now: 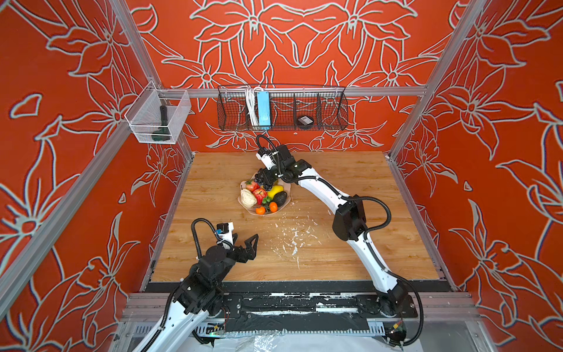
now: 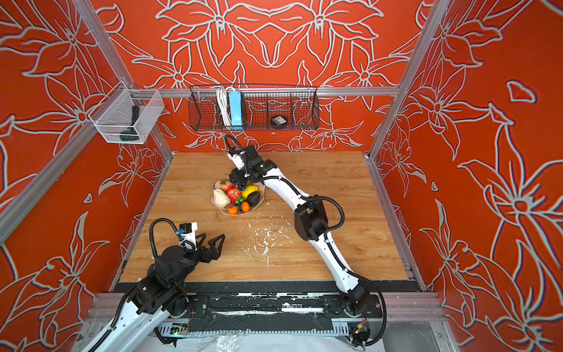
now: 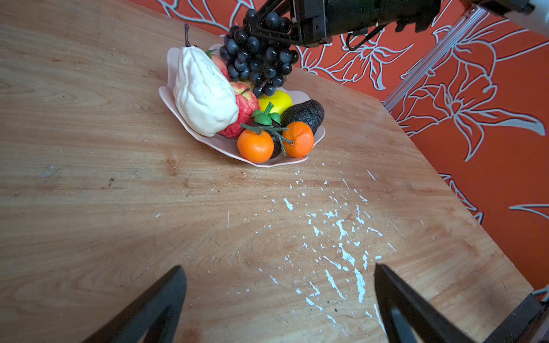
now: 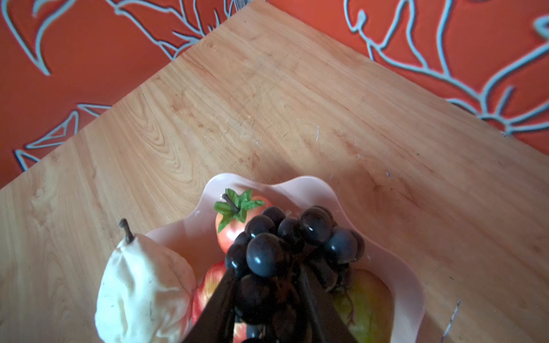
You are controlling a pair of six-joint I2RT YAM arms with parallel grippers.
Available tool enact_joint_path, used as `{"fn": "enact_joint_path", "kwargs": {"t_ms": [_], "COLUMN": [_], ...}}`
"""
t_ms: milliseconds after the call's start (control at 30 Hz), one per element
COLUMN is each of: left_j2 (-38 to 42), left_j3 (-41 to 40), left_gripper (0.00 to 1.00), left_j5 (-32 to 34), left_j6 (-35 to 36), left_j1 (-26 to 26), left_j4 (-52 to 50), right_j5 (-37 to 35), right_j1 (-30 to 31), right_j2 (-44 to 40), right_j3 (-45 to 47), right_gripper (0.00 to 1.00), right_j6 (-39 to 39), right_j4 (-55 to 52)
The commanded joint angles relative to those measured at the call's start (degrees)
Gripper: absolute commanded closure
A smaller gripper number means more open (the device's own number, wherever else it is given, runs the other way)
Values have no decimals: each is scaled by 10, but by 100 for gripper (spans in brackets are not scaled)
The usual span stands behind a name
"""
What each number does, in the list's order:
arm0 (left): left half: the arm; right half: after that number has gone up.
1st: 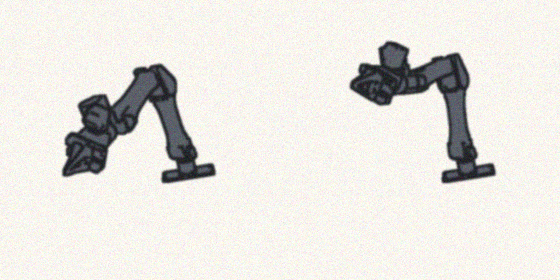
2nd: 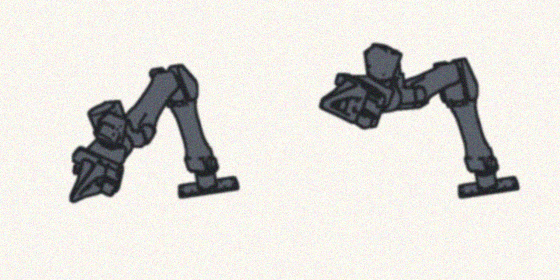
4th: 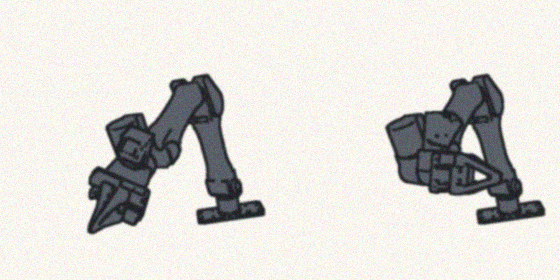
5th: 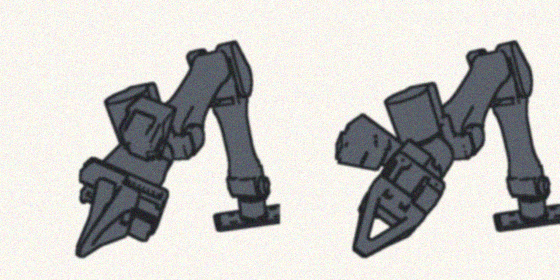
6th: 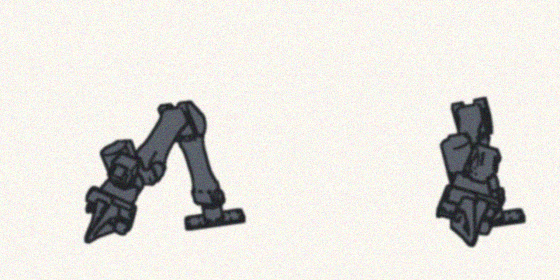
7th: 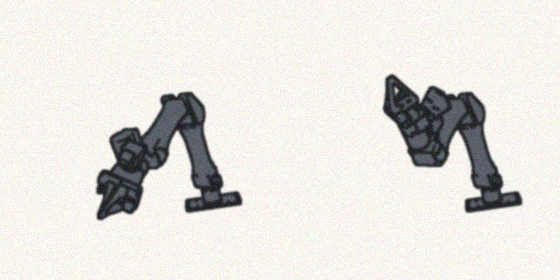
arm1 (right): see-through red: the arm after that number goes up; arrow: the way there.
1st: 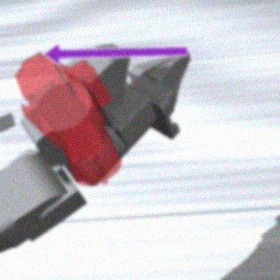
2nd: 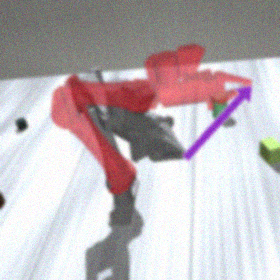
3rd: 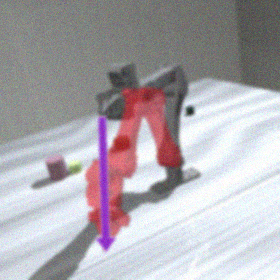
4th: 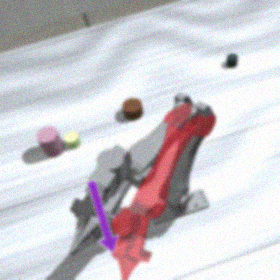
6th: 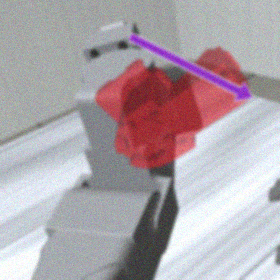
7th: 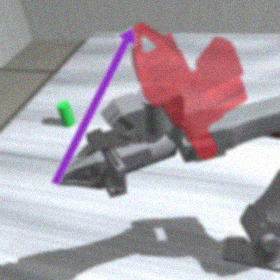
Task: Arrange fruit in a fruit bowl
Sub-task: Place the fruits in the fruit bowl.
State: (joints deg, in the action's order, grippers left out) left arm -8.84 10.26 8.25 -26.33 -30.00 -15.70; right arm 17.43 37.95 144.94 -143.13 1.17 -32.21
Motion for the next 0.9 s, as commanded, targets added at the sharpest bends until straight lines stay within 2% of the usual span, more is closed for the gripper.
{"fn": "enact_joint_path", "kwargs": {"t_ms": [0,233,533,867], "left_j2": [-6,-11,-10,-10], "left_j3": [-7,-6,-7,-7], "left_gripper": [2,2,2,2], "left_j5": [2,2,3,4], "left_j6": [5,5,5,6], "left_j1": [2,2,2,2], "left_j4": [17,19,19,20], "right_j5": [9,10,3,-2], "right_j1": [-5,-7,-8,-8], "right_j2": [-41,-53,-78,-120], "right_j3": [7,23,67,121], "right_gripper": [64,62,46,38], "right_j6": [-24,-22,-23,-16], "right_j4": [-28,-37,-21,-4]}}
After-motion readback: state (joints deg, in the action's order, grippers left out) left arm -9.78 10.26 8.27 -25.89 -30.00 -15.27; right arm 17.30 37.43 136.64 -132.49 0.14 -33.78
